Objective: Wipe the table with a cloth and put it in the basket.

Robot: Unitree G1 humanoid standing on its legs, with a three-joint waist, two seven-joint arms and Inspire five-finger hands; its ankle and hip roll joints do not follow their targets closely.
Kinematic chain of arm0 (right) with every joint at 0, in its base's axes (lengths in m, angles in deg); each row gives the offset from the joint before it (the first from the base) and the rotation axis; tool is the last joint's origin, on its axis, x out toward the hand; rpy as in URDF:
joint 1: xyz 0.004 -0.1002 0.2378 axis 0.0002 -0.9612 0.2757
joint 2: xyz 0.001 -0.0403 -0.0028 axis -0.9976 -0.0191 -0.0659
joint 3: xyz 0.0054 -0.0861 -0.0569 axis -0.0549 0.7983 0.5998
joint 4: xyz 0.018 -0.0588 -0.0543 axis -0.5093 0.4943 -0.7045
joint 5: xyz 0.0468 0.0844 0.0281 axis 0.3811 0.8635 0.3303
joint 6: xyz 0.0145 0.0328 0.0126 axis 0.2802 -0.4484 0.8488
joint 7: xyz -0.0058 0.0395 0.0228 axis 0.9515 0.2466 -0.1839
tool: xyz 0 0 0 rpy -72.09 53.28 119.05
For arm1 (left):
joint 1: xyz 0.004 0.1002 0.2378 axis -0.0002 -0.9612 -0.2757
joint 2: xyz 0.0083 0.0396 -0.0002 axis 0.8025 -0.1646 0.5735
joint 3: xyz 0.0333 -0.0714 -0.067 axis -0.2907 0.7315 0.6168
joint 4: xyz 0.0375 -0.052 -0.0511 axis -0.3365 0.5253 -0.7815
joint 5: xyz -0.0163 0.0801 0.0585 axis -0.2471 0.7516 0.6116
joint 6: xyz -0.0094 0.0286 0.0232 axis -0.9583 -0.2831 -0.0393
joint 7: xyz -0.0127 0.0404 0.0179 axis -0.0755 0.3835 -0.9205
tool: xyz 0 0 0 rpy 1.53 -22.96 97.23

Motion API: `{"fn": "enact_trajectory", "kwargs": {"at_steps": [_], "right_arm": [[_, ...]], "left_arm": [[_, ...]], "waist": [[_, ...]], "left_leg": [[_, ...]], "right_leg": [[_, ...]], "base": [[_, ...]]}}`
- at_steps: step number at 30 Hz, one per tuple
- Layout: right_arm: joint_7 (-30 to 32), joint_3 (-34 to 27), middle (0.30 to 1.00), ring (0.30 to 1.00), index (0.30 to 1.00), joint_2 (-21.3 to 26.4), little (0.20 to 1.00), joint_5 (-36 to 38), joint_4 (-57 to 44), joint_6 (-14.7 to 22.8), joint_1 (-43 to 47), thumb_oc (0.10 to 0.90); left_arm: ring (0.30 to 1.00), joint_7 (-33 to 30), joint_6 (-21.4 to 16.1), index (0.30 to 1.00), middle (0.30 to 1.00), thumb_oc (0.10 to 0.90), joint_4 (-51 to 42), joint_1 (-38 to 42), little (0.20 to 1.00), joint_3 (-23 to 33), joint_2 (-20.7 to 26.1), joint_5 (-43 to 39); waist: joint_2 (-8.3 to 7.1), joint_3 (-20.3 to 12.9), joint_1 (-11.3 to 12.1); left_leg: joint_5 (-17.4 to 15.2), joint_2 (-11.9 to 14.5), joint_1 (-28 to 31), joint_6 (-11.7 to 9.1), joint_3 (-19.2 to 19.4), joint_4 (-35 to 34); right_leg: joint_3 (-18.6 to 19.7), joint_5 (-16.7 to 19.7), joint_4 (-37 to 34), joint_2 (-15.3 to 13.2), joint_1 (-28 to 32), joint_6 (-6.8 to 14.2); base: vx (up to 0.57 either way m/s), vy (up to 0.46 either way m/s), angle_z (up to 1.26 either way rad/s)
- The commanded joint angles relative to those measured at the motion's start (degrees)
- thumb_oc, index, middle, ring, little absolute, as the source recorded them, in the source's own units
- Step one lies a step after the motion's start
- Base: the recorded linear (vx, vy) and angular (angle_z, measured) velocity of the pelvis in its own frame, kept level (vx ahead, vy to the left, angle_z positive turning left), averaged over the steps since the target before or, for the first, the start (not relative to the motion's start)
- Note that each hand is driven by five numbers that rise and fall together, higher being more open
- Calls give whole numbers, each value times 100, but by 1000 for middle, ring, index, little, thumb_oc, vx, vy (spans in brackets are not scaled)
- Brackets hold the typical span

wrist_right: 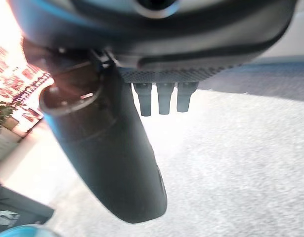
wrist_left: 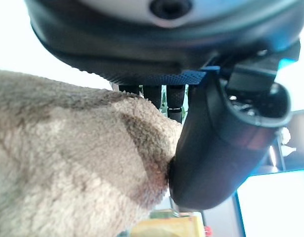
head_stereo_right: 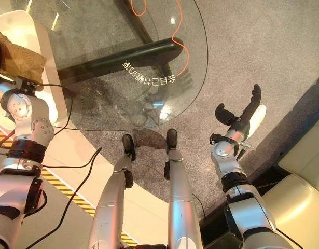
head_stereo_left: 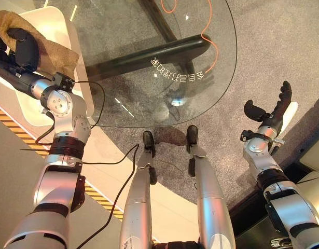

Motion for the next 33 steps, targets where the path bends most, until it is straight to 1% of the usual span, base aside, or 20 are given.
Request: {"fn": "enact_trajectory", "kwargs": {"at_steps": [1,2,5,9,13,22,29,33], "right_arm": [[26,32,900,900,900,307,900,147,156,301,44,800],[-34,29,900,900,900,290,900,191,276,297,41,800],[-85,21,900,900,900,278,900,227,388,323,35,800],[-85,56,900,900,900,215,900,264,533,399,-7,800],[-80,70,900,900,900,204,900,270,554,421,-14,800],[-45,119,900,900,900,181,900,281,483,397,35,800],[-83,125,900,900,900,184,900,325,573,489,52,800],[-47,116,900,900,900,166,900,325,525,483,32,800]], "left_arm": [[300,-360,-268,300,300,100,62,624,200,35,1094,819],[300,-411,-137,300,300,100,175,692,200,-29,1132,933],[300,-447,-30,300,300,100,290,750,200,-90,1175,992],[300,-659,379,300,300,100,569,915,200,-275,1297,1151],[300,-682,644,300,300,100,811,986,200,-308,1372,1167],[300,-801,1111,300,300,100,1265,1018,200,-320,1466,1404],[300,-826,1453,300,300,100,1389,1082,200,-450,1536,1624],[300,-813,1549,300,300,100,1378,1066,200,-488,1518,1606]], "waist": [[-3,-166,65],[-21,-166,64],[-41,-166,65],[-91,-166,58],[-118,-166,42],[-184,-166,32],[-199,-166,48],[-198,-166,65]], "left_leg": [[-399,-256,-1,9,111,343],[-401,-245,-9,9,112,348],[-405,-237,-23,10,112,350],[-411,-228,-66,15,98,368],[-423,-227,-80,15,85,374],[-450,-213,-122,1,59,401],[-452,-207,-171,-7,36,411],[-448,-228,-176,-11,14,395]], "right_leg": [[-209,-508,41,422,194,-126],[-216,-505,39,423,196,-124],[-224,-500,35,426,190,-121],[-232,-470,9,432,173,-109],[-230,-459,-8,440,163,-101],[-223,-454,-31,452,140,-94],[-230,-441,-41,441,107,-79],[-249,-438,-48,439,103,-65]], "base": [[0,0,0],[0,0,0],[0,0,0],[0,0,0],[0,0,0],[0,0,0],[0,0,0],[0,0,0]]}}
